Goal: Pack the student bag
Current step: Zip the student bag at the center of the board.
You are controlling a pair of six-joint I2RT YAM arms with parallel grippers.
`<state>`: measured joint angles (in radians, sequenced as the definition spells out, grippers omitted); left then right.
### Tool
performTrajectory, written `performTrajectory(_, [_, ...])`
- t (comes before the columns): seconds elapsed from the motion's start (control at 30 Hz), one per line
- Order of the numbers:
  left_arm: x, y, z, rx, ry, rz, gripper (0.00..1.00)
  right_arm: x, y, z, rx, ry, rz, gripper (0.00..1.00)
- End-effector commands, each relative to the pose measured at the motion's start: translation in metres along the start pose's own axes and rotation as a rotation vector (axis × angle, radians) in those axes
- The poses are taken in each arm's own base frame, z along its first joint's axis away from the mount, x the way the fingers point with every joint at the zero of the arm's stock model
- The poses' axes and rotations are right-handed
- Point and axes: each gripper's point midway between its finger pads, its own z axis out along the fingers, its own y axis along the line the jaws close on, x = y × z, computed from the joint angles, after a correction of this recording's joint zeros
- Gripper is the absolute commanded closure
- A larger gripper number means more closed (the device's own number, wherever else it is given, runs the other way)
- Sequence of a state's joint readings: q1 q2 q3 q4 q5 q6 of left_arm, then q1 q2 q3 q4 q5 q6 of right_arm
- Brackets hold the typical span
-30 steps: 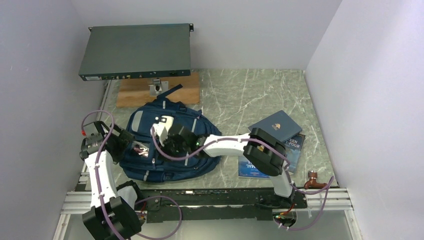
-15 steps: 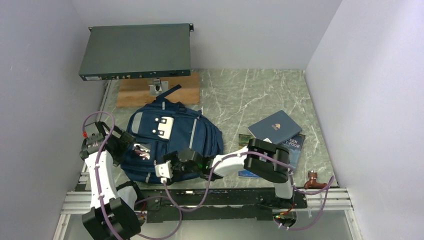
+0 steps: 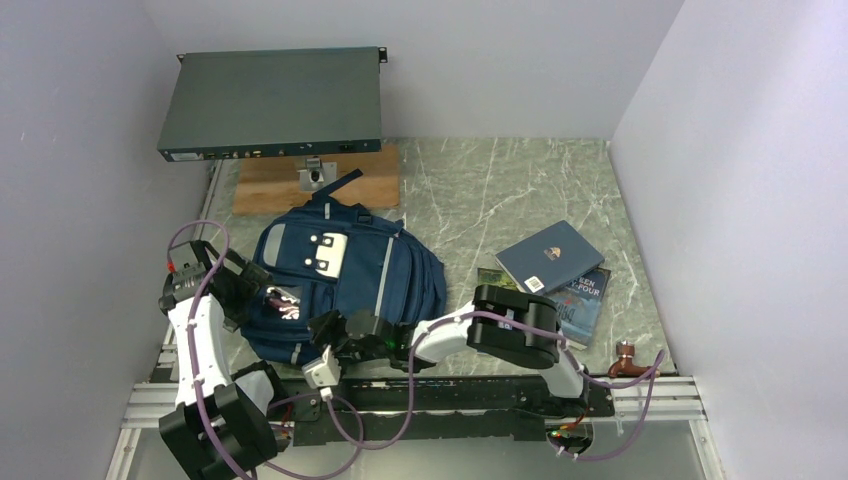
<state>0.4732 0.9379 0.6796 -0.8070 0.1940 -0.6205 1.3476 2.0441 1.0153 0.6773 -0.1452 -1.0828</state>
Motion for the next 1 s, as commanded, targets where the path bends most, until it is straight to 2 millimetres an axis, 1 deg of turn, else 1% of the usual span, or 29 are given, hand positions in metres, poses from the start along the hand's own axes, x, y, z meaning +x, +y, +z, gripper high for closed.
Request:
performTrajectory(0.0, [-0.003, -0.010, -0.006, 0.037, 0.000, 0.019, 0.00, 0.020, -0.014, 0.009, 0.067, 0.079, -0.053, 0.37])
performTrajectory(0.07, [-0.003, -0.010, -0.005, 0.037, 0.002, 0.021, 0.00, 0.020, -0.016, 0.012, 0.077, 0.074, -0.045, 0.39])
performTrajectory(0.1, [-0.003, -0.010, -0.005, 0.036, 0.004, 0.021, 0.00, 0.020, -0.016, 0.013, 0.073, 0.073, -0.031, 0.41])
performTrajectory(0.17, [-0.003, -0.010, -0.005, 0.035, 0.006, 0.025, 0.01, 0.019, -0.020, 0.013, 0.077, 0.063, 0.009, 0.49])
performTrajectory(0.23, [-0.004, -0.009, -0.005, 0.030, 0.003, 0.030, 0.01, 0.015, -0.022, 0.011, 0.065, 0.036, 0.056, 0.55])
performTrajectory(0.37, [-0.005, -0.009, -0.004, 0.028, -0.003, 0.033, 0.01, 0.013, -0.020, 0.008, 0.024, 0.015, 0.132, 0.68])
performTrajectory(0.5, [-0.004, -0.010, -0.003, 0.035, 0.004, 0.031, 0.01, 0.012, -0.020, 0.006, -0.006, -0.009, 0.198, 0.71])
performTrajectory(0.63, [-0.004, -0.010, -0.004, 0.037, 0.005, 0.038, 0.01, 0.011, -0.028, 0.006, -0.021, -0.038, 0.271, 0.75])
performTrajectory(0.7, [-0.004, -0.011, -0.006, 0.039, 0.002, 0.041, 0.01, 0.010, -0.030, 0.006, -0.051, -0.057, 0.322, 0.79])
performTrajectory(0.77, [-0.004, -0.010, -0.008, 0.037, -0.002, 0.044, 0.01, 0.009, -0.036, 0.007, -0.066, -0.072, 0.401, 0.87])
performTrajectory(0.8, [-0.005, -0.011, -0.010, 0.037, -0.007, 0.043, 0.00, 0.008, -0.037, 0.007, -0.090, -0.079, 0.432, 0.89])
performTrajectory(0.83, [-0.006, -0.011, -0.011, 0.039, -0.012, 0.043, 0.00, 0.006, -0.035, 0.007, -0.126, -0.094, 0.458, 0.90])
performTrajectory(0.97, [-0.006, -0.013, -0.015, 0.048, -0.022, 0.039, 0.00, 0.008, -0.033, 0.011, -0.188, -0.081, 0.565, 0.91])
